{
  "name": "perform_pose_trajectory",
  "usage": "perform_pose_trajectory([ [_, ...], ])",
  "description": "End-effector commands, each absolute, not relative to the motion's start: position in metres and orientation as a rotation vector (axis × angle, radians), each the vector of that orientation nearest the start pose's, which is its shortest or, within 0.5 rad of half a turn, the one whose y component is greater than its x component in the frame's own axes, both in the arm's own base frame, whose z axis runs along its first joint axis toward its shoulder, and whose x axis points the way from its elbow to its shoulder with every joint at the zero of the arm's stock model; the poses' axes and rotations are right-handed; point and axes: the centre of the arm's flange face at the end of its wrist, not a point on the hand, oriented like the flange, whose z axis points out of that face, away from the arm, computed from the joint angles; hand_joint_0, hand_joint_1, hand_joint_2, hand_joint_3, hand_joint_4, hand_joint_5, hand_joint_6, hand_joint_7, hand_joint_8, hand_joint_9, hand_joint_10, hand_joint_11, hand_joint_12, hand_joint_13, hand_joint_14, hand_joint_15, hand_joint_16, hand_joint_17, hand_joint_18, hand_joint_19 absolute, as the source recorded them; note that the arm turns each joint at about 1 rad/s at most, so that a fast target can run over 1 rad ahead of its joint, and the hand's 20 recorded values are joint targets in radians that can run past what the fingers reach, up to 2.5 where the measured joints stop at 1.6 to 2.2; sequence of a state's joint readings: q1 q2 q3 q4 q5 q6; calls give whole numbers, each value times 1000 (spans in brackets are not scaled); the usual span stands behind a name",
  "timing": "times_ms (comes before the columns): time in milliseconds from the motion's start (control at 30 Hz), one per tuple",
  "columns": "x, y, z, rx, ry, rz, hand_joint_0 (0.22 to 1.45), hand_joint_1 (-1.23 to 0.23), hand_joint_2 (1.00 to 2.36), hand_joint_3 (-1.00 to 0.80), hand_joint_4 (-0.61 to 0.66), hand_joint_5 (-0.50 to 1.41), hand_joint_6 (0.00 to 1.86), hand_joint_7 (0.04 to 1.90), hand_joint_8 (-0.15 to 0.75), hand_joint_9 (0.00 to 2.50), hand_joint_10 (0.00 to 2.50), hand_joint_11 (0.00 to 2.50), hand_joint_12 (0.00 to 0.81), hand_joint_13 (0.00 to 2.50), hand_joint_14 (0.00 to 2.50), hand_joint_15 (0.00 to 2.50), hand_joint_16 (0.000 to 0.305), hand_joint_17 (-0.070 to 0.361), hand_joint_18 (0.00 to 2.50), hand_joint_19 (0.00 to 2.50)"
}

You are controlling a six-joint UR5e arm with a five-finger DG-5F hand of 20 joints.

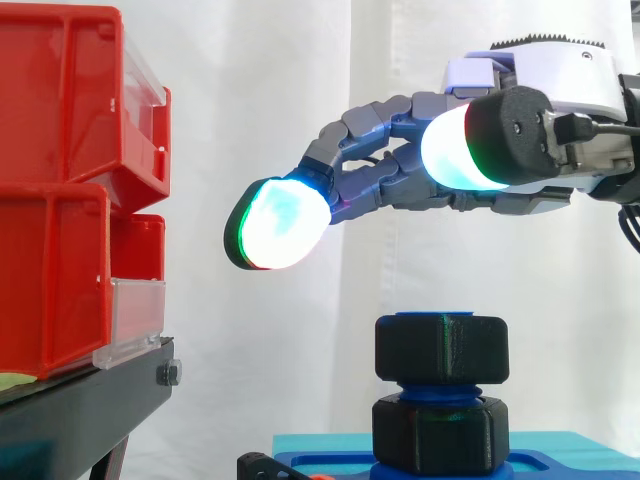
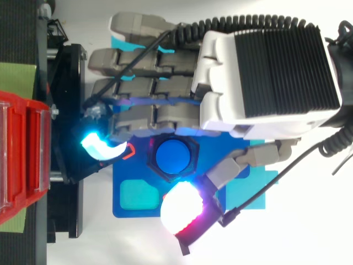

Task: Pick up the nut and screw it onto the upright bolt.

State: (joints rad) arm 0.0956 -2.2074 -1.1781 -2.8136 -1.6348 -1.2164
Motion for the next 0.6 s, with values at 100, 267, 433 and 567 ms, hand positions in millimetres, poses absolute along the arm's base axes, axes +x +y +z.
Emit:
perform_pose_trajectory([
  [100,746,-47,308,149,1522,409,438,-351,1000,-500,125,-132,501,601,206,432,0,0,343,56,0,0,47,107,0,0],
  [267,739,-45,290,157,1543,402,444,-352,1000,-500,135,-127,501,621,212,457,0,0,342,76,0,0,47,105,0,0],
  [433,741,-43,290,164,1516,406,448,-349,1000,-500,154,-119,502,666,222,483,0,0,344,109,0,0,46,104,0,0],
  [567,742,-40,290,161,1516,408,449,-351,1000,-500,156,-110,502,710,233,513,0,0,348,130,0,0,46,104,0,0],
])
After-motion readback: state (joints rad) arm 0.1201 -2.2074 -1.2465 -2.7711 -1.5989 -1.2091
